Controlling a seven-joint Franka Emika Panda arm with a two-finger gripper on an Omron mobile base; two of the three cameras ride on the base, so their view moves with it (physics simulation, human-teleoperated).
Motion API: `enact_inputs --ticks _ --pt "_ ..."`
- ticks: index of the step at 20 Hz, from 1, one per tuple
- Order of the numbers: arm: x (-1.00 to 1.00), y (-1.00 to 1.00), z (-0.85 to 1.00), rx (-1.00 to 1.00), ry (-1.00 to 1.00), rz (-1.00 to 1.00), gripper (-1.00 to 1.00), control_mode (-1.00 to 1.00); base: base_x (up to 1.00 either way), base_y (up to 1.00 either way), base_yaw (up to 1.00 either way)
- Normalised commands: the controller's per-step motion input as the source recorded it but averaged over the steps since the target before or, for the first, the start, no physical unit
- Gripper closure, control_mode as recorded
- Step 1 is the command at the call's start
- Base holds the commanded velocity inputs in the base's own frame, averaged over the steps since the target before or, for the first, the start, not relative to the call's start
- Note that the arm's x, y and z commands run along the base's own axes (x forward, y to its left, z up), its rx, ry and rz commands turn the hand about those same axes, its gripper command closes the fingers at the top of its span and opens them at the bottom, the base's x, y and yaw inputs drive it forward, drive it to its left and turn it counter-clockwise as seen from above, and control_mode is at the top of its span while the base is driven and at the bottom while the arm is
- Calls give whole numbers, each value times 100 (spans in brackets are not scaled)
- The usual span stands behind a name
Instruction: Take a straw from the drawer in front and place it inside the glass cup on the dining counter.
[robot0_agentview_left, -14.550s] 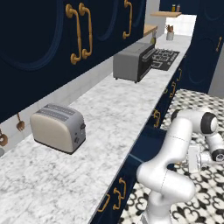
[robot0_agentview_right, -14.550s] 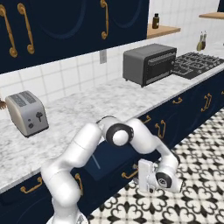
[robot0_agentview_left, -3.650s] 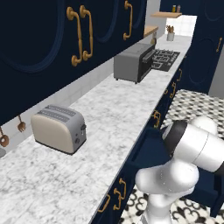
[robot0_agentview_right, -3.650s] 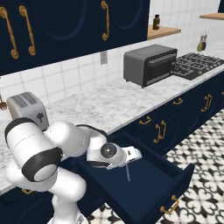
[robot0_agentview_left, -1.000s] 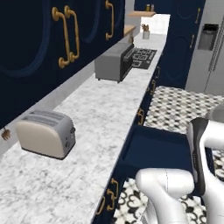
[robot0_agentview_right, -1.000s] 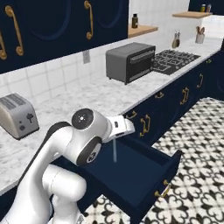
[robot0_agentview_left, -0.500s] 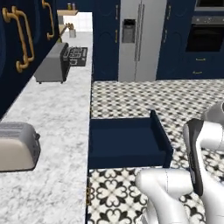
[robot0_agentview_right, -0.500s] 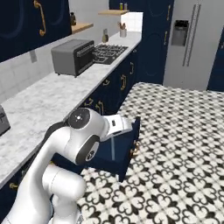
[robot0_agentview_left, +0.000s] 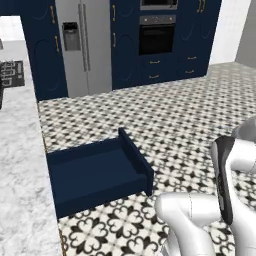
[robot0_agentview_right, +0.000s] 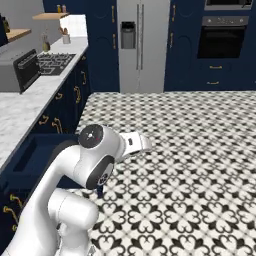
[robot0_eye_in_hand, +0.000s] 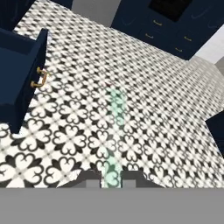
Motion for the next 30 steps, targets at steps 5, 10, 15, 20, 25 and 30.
enact_inputs --ticks 5,10,15,20,25,30 --pt "0 0 0 0 0 0 100 100 34 -49 -37" --pt "0 0 0 0 0 0 100 100 70 -54 -28" --pt "0 0 0 0 0 0 100 100 97 -59 -20" --pt "0 0 0 0 0 0 100 100 100 -62 -16" --pt "0 0 0 0 0 0 100 100 100 -49 -17" --pt "0 0 0 0 0 0 100 100 100 -10 -27"
